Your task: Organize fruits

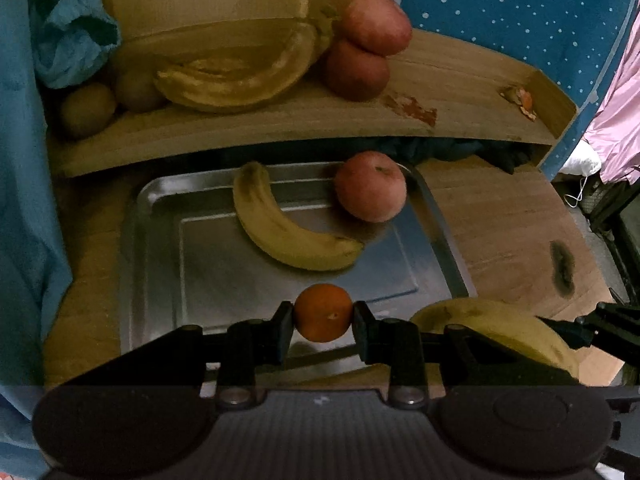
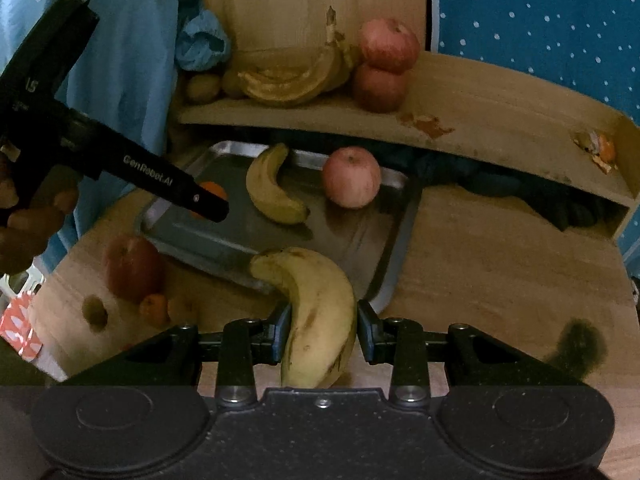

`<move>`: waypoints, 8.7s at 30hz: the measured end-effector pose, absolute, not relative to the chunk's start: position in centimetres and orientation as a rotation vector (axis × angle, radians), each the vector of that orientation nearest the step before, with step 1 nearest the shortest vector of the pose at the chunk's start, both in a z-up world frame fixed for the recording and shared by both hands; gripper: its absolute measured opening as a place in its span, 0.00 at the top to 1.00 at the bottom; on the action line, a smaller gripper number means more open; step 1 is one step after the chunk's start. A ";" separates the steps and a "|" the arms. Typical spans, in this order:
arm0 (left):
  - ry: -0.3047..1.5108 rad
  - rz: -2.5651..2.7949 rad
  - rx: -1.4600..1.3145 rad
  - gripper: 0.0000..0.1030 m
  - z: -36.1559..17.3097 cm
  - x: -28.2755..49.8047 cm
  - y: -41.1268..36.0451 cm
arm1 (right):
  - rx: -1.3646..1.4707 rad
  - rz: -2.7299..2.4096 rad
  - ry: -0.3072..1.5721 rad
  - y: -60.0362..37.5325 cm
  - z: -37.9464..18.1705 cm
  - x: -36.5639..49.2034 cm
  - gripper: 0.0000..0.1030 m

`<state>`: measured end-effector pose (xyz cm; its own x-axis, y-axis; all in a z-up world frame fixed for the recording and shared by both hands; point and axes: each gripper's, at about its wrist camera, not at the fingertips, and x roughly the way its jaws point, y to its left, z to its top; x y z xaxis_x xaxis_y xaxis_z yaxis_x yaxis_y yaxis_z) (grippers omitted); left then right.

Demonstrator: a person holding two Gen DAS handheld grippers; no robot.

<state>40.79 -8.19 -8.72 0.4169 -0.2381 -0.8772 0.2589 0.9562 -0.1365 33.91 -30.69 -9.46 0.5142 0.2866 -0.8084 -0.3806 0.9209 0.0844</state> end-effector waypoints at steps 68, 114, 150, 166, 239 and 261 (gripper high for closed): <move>1.122 -0.217 -0.014 0.65 -14.9 54.1 -1.7 | -0.061 0.388 0.928 -20.1 -14.9 47.6 0.56; 0.915 -0.134 -0.051 0.00 -6.5 39.3 -0.2 | -0.055 0.231 0.679 -23.7 -5.5 32.8 0.01; 0.992 0.030 -0.054 0.00 -7.4 19.6 3.0 | -0.083 0.386 0.821 -21.1 -5.2 17.4 0.01; 1.085 0.006 -0.055 0.00 -10.2 20.9 4.1 | -0.146 0.433 0.952 -18.0 -8.3 19.9 0.01; 1.139 -0.422 0.085 0.69 -13.1 29.9 2.4 | -0.117 0.391 1.097 -15.9 -12.6 27.3 0.74; 1.007 -0.373 0.012 0.69 -10.2 36.4 5.0 | -0.115 0.357 0.963 -14.9 -10.0 32.1 0.74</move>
